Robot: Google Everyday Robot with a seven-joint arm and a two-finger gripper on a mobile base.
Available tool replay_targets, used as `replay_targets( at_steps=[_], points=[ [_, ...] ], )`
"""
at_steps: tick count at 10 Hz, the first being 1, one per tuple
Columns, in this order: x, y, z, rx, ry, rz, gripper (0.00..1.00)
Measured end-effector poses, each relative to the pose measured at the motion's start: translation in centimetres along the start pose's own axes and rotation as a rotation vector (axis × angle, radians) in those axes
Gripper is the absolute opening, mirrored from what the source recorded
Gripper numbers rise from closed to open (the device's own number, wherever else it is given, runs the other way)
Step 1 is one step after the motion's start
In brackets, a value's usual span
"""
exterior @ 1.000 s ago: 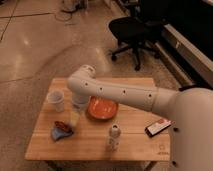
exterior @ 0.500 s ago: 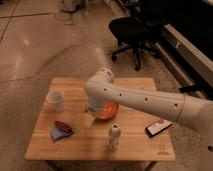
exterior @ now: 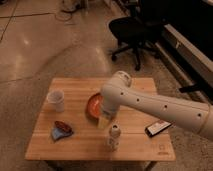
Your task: Knock the bottle over
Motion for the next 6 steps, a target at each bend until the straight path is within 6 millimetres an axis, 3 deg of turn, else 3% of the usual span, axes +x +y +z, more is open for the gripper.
replay_targets(
  at_steps=[6],
  points=[
    [-6.1,0.5,-2.4,-0.032,-0.063,0.025,0.75]
  ],
)
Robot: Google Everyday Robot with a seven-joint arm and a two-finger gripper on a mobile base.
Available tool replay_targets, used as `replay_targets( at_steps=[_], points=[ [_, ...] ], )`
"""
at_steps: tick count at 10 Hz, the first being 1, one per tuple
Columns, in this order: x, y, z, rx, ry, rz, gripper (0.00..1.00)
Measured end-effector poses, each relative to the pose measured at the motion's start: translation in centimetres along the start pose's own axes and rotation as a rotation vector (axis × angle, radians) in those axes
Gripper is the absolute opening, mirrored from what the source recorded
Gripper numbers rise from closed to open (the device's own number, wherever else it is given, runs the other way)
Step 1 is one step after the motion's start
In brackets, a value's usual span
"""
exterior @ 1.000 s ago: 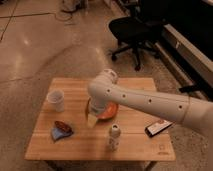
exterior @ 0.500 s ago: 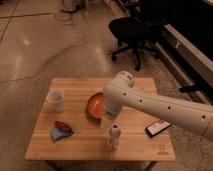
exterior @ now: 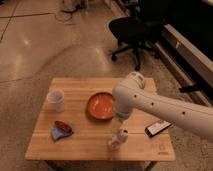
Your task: Knock the bottle over
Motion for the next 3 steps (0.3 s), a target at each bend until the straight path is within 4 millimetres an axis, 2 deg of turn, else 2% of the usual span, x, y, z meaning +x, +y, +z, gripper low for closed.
replay_targets(
  at_steps=[3],
  points=[
    [-1.90,0.04,-0.46,-0.001,-0.013,0.026,0.75]
  ],
)
